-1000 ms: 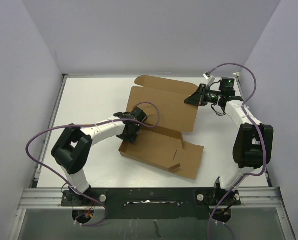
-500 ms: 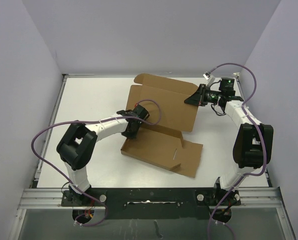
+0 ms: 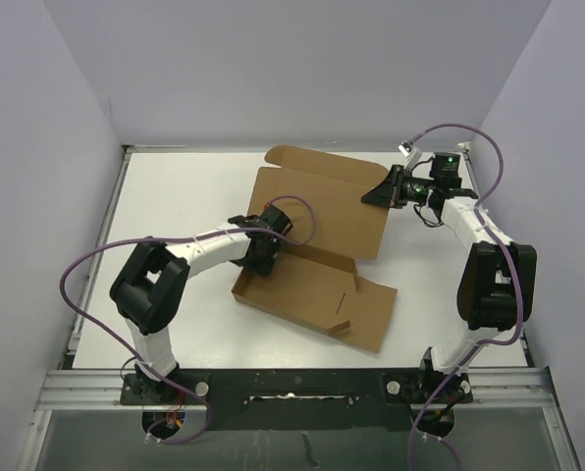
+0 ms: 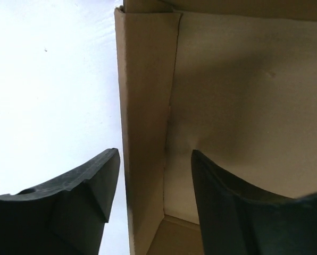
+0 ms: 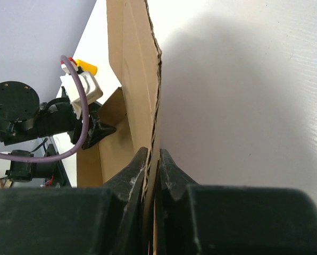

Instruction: Fold the paper box

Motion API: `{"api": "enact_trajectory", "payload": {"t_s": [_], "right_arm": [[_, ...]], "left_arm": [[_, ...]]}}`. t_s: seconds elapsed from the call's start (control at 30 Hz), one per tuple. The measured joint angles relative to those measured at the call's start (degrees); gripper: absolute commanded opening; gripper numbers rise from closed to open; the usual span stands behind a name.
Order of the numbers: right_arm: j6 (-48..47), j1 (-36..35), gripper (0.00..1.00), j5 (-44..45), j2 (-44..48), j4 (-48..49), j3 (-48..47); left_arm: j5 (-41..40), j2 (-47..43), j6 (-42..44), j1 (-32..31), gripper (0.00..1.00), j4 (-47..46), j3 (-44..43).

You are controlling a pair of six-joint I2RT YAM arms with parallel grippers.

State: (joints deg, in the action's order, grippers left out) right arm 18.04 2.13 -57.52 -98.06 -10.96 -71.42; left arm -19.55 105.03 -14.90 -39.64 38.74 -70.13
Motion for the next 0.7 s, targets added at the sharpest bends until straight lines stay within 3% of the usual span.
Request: {"api": "enact_trajectory", "payload": {"t_s": [0.2,0.37,0.43,0.57,0.7], "right_arm": [[-0.5,0.0,0.0,-0.33,0.0,-0.02,-0.02],[-1.99,-0.04,0.0,-1.77,-0.09,-0.66,-0.66],[-3.34,-0.28,0.0,-2.32,-0.24,-2.03,-2.03],[-6.56,-1.49,0.0,-4.07,-0.92,-4.15,-5.53],[-10.49,-2.8,0.0,-5.75,-2.56,-6.71,-9.33]], "left_arm": [[0.98,-3.87,-0.42,0.0,0.78,0.24,0.02],[7.82,-14.01,-1.01,2.49,0.81,-2.54,2.47],[15.76,-20.22,-1.16,7.56,0.82,-7.26,6.25],[32.04,-29.4,-2.43,23.41,0.94,-19.28,13.38],[45.13,-29.29,-4.61,33.77,0.94,-28.83,14.45]]}}
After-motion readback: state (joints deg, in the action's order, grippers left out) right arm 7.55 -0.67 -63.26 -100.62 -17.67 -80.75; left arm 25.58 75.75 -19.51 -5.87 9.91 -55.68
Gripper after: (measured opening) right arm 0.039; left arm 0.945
